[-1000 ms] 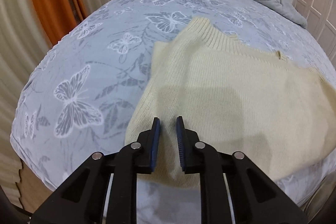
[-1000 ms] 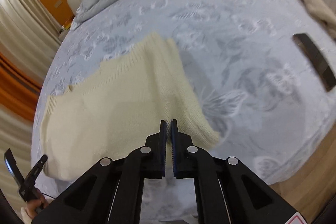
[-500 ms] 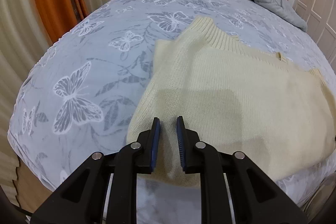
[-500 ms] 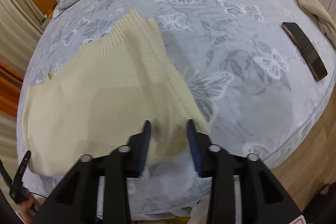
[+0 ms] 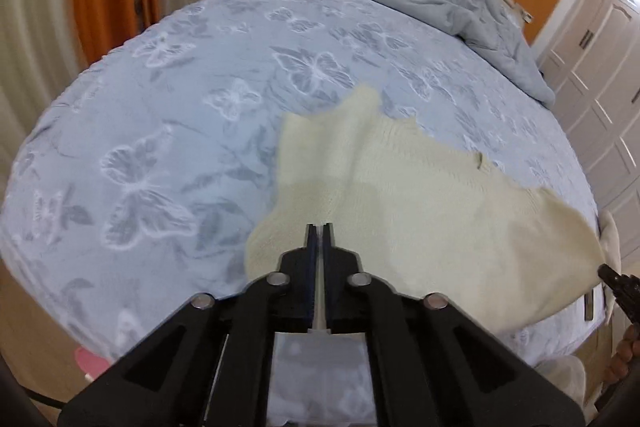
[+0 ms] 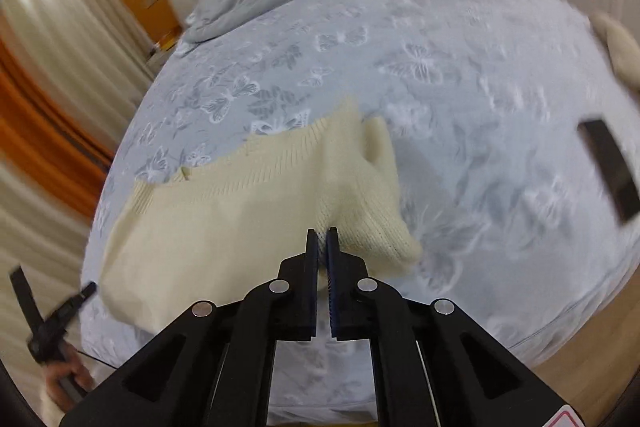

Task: Fold small clothes

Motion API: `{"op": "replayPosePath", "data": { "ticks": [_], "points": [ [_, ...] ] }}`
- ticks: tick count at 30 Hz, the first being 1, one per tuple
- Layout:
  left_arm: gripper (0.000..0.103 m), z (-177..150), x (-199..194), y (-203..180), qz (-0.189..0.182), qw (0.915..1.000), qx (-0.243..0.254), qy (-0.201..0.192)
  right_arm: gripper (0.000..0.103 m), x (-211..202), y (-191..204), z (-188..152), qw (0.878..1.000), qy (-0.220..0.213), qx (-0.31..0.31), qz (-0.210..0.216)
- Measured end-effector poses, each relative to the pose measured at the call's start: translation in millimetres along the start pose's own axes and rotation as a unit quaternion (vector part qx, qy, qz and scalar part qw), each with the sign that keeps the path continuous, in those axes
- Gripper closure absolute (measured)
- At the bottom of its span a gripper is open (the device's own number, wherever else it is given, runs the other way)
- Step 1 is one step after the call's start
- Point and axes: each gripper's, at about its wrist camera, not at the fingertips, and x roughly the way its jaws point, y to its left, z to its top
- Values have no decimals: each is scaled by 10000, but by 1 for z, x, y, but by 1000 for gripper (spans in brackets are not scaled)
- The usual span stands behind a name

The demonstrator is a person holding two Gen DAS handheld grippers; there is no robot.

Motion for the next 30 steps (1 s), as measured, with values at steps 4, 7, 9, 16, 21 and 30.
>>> {"op": "replayPosePath", "data": {
  "ticks": [4,7,9,16,21,30],
  "points": [
    [103,-18,53,26,549,9941,-157,919,100,77,-50,-31,9834,1619,438,-686],
    [103,-19,40,34,337,9961,-449,675,89,64,-51,-36,9878,1308,564,-623],
    [103,-10,23,29,204,9984,-395,349,82,52,-47,-29,9899,1083,485,-775],
    [58,52,41,-18,36,9999,-105,23,55,52,-12,42,9973,221,-135,-694],
    [41,78,101,-57,246,9990,363,-10,46,108,0,81,9951,148,-528,-829],
    [95,82,125,-42,313,9992,123,206,93,128,-1,94,9999,66,-145,38]
  ]
}}
